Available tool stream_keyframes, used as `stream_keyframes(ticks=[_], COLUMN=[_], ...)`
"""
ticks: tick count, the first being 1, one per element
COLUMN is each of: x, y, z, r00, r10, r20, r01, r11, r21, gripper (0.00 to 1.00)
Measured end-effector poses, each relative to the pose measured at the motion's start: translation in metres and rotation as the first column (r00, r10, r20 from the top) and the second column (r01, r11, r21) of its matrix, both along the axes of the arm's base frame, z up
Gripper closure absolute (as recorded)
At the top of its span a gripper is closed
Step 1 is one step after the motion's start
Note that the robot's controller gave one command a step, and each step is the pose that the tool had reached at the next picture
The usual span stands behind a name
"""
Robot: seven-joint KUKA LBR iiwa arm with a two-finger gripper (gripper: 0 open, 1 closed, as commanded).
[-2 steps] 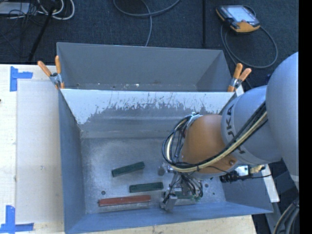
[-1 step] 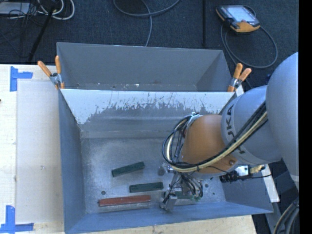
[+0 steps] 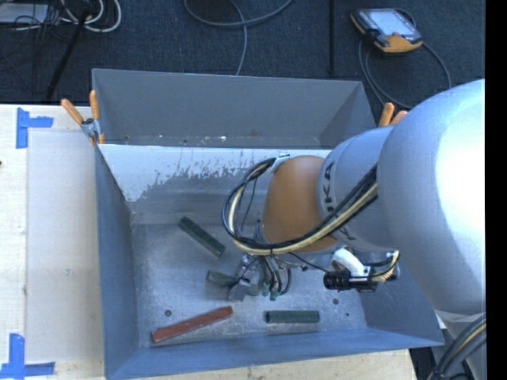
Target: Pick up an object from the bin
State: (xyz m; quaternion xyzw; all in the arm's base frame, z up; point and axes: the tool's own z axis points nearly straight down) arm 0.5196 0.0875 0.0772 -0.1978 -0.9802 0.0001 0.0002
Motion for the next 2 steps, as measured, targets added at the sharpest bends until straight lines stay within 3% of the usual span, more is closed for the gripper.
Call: stream_keyframes(ticks=[1, 2], x=[0.000, 0.004], y=[0.000, 0.045], z=[0.000, 0.147], r00=[1.000, 1.000], r10=[0.000, 0.002], r20=[0.000, 0.001], r01=[0.000, -0.002], r11=[1.000, 1.000], r21=[0.000, -0.001], gripper=[1.00, 1.00])
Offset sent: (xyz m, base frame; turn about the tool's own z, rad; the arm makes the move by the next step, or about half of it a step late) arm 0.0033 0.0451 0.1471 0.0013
